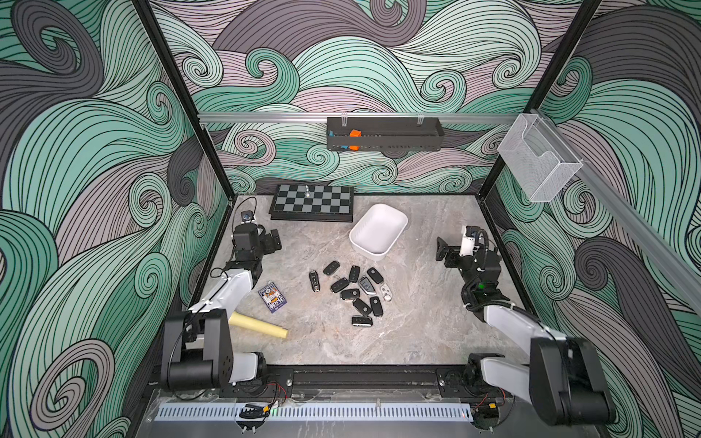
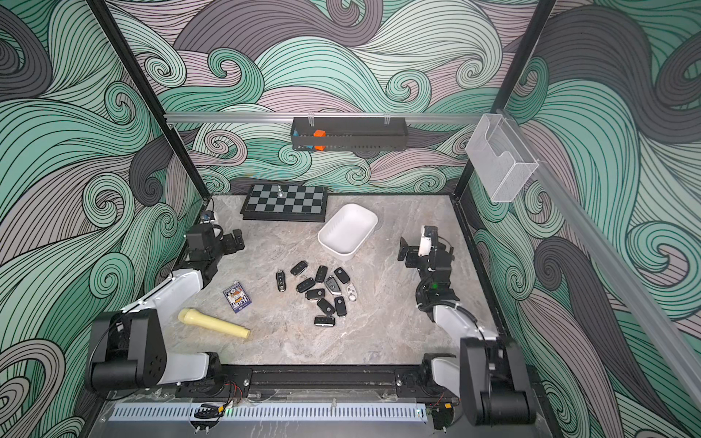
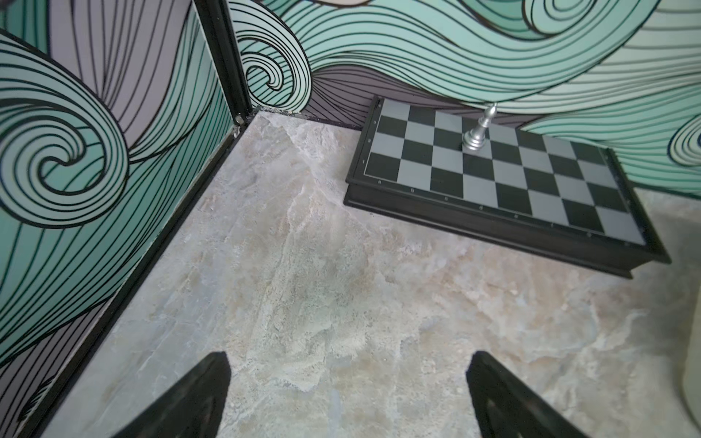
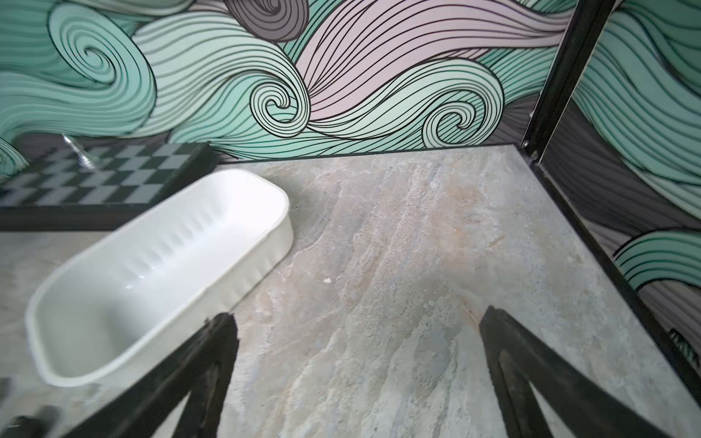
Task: Place the car key into the storage box
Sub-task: Move the storage box to the center of the board.
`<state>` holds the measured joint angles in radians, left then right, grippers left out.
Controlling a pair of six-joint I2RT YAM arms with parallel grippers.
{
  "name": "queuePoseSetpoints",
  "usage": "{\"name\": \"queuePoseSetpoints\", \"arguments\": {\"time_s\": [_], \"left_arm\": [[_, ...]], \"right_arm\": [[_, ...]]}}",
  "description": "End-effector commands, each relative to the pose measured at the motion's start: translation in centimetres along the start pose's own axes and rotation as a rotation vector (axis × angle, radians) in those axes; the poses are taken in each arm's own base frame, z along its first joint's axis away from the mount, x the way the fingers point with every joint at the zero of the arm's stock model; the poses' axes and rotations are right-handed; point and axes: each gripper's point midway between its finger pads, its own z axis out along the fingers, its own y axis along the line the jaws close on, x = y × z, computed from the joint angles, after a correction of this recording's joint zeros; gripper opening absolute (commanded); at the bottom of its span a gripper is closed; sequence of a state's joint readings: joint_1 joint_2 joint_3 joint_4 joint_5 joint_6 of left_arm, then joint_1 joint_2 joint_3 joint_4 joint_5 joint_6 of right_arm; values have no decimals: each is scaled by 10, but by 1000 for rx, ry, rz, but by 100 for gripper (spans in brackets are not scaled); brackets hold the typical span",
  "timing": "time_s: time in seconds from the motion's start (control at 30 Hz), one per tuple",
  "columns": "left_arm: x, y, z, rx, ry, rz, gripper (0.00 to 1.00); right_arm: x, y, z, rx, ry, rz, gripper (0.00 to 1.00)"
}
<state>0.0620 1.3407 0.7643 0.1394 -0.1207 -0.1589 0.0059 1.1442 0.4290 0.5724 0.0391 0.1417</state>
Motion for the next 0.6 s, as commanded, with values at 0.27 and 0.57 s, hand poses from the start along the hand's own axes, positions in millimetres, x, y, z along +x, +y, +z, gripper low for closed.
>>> {"name": "queuePoseSetpoints", "arguments": {"time_s": [0.27, 0.57], "left_arm": [[71, -42, -40, 120, 516, -447, 99], [113, -70, -73, 226, 723, -499, 99]], "right_arm": [[19, 58, -25, -183, 549, 496, 96], [60, 113, -20, -161, 917, 404, 61]]}}
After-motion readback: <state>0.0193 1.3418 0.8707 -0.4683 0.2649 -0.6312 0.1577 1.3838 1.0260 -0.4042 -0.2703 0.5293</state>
